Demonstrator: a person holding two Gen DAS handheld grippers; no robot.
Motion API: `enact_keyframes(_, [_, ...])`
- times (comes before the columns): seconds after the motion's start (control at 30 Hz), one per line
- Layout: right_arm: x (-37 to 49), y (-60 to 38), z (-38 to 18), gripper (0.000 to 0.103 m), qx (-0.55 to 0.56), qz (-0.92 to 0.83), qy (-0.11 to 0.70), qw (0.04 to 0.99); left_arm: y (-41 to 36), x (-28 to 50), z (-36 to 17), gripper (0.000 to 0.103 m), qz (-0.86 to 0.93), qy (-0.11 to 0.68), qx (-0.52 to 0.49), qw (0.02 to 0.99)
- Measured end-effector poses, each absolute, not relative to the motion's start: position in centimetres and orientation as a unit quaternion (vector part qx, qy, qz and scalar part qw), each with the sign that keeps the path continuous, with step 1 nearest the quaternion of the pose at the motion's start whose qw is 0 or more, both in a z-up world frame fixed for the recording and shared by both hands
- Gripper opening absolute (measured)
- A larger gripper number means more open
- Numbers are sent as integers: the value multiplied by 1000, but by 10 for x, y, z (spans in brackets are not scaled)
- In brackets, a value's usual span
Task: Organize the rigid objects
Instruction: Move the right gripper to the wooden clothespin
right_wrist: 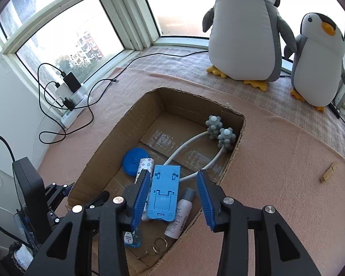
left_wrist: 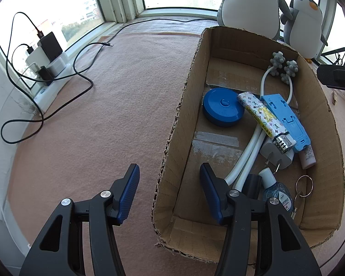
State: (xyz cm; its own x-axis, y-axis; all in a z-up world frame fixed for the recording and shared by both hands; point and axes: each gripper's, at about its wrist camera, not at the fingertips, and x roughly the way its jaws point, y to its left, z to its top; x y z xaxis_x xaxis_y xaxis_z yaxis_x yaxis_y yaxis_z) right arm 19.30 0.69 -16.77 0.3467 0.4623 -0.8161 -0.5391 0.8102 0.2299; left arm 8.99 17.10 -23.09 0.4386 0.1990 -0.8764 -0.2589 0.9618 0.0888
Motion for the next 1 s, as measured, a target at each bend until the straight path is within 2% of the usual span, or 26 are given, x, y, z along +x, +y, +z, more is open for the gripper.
enact_keyframes(0.53, [249,-108,-176,39,37,134,497,856,171,90,-231,54,135,512,-29,848])
enact_keyframes(1.0, [289,-177,-195,39,67,54,525,847,171,90,-231,54,135,513,-29,847])
